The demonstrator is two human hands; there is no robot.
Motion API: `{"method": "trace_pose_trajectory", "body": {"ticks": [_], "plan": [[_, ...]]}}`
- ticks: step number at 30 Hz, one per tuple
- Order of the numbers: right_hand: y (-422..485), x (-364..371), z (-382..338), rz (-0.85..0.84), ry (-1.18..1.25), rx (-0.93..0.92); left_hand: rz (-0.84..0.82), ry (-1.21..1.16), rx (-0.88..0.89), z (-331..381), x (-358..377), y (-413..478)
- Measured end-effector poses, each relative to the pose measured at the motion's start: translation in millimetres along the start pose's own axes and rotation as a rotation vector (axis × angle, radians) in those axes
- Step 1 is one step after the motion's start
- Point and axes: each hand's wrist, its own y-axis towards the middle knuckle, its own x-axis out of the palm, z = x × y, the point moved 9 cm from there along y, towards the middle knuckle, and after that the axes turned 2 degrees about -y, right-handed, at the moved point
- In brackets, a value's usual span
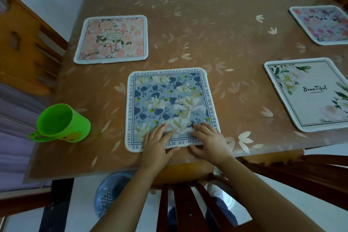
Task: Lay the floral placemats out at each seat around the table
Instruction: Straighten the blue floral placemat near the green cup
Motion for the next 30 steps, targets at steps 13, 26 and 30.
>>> {"method": "trace_pose_trajectory", "body": {"ticks": [13, 26, 30], "plan": [[-3, -8, -8, 0.075, 0.088, -0.064, 0.066, -0.172, -0.025, 6, -13, -1], [-3, -9, 3, 0.062, 0.18, -0.023, 0.157, -0.201, 0.002, 6, -29, -14], [-5, -13, 6, 0.077, 0.204, -0.012, 0.171, -0.169, 0.04, 5, -34, -17]]}}
